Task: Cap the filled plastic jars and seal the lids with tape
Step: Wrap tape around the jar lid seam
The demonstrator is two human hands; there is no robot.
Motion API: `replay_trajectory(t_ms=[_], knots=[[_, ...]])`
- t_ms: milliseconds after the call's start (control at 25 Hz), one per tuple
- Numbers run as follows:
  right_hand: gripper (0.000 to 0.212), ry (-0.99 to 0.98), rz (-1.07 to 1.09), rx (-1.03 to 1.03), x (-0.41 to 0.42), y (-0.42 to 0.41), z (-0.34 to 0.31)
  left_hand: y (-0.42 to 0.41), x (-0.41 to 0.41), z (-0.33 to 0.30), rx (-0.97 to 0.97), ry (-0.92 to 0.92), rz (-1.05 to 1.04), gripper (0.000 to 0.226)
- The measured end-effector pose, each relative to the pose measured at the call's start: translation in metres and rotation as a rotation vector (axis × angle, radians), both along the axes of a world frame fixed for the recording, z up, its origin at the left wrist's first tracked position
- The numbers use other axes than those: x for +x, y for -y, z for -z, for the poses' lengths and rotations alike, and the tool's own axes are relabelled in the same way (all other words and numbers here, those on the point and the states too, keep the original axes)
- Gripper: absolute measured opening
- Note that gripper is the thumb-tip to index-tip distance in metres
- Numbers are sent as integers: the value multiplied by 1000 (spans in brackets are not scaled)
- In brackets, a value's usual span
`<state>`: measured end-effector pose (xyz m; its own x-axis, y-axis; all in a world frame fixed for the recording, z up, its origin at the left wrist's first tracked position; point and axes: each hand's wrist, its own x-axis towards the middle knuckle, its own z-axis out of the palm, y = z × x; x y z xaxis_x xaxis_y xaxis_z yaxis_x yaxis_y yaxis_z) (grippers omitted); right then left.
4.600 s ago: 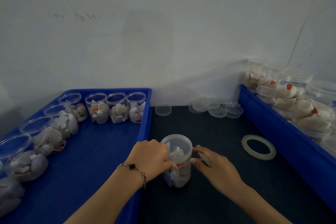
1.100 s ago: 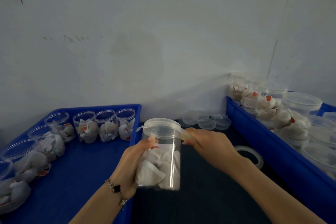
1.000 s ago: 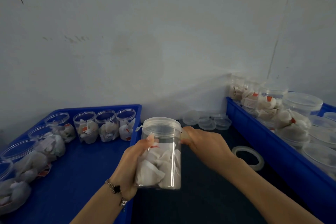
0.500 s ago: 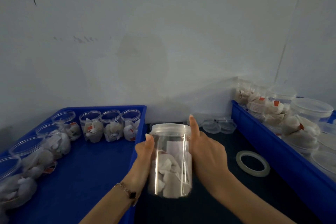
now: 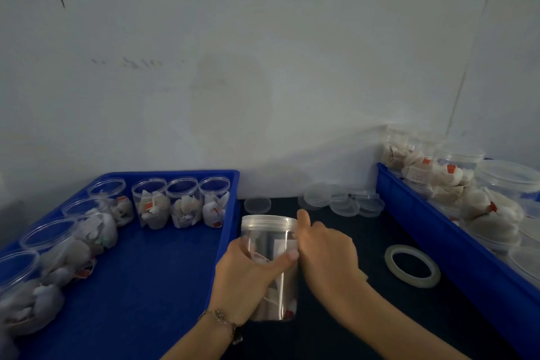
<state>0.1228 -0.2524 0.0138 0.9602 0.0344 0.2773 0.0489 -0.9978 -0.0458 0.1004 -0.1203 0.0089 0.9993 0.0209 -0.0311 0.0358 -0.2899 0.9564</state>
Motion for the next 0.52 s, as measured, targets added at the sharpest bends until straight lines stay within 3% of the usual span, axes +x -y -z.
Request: replay_trajectory(t_ms=[120,240,320,520], knots=[[77,-70,-185,183,0,26,-8,-8,2,-5,-145,-76,42,61],[84,-297,-456,786,-6,56,-23,-19,8,-10,-307,-217,87,74],[71,-274,-551,1000,-13,71,-23,-24,11,-13,-330,-224,162,77],[49,-78,-567,774,-19,85,-30,-21,3,-16,-372,-187,267,70]])
